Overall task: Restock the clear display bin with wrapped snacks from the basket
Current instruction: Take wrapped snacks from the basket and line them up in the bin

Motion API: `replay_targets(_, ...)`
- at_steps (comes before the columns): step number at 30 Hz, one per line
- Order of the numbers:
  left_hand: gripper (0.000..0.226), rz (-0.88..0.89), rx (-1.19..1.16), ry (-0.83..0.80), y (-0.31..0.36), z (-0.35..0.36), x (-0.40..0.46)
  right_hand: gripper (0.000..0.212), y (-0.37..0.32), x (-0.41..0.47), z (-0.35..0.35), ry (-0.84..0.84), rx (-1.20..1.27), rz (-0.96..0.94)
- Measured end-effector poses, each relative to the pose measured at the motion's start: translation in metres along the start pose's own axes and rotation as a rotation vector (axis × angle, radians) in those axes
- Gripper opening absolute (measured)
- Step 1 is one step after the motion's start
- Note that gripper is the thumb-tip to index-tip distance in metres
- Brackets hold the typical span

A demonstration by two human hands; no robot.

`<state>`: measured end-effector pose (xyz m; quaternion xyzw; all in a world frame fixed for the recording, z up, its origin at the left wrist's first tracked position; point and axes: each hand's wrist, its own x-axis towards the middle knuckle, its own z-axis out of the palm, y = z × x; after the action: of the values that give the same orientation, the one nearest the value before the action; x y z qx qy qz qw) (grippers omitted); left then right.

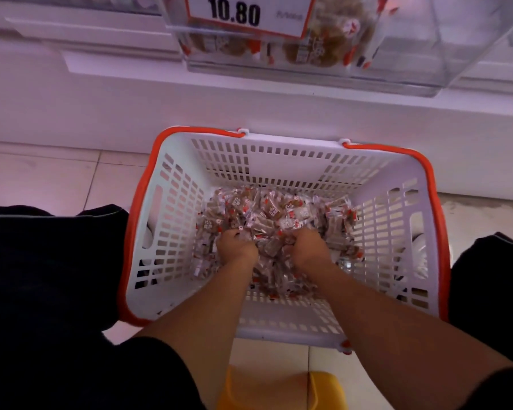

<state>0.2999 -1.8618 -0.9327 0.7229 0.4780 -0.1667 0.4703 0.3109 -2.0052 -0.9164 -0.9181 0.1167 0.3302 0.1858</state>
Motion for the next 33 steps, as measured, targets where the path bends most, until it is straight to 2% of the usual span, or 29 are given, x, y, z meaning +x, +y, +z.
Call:
replay_targets(4,0.039,0.028,0.137,-0.132,-0.007,-0.009,-0.008,0.023,0.006,-0.006,0.002,-0.074,-0.186,-0.034)
replay_targets(8,0.021,0.036,0.15,-0.093,-0.007,-0.023,-0.012,0.021,0.019,-0.014,0.002,-0.216,-0.266,-0.082)
replay_targets(10,0.027,0.054,0.174,-0.083,-0.005,-0.031,-0.011,0.027,0.023,-0.017,0.002,-0.286,-0.278,-0.122)
replay_targets(14,0.02,0.118,0.378,-0.165,-0.001,-0.044,-0.012,0.027,0.022,-0.025,0.002,-0.367,-0.312,-0.225)
replay_targets(18,0.042,0.182,0.569,-0.23,-0.008,-0.049,-0.013,0.021,0.021,-0.026,-0.001,-0.384,-0.337,-0.232)
replay_targets(21,0.034,0.205,0.649,-0.228,-0.008,-0.052,-0.012,0.017,0.02,-0.026,-0.004,-0.382,-0.295,-0.207)
replay_targets(24,0.035,0.202,0.709,-0.22,-0.008,-0.052,-0.008,0.017,0.014,-0.024,-0.012,-0.329,-0.196,-0.218)
replay_targets(29,0.038,0.033,0.47,-0.349,-0.006,-0.055,-0.007,0.012,-0.007,-0.025,-0.039,-0.211,0.063,-0.253)
replay_targets(33,0.04,-0.026,0.265,-0.485,0.003,-0.062,-0.026,0.026,-0.015,-0.037,-0.054,-0.176,0.162,-0.277)
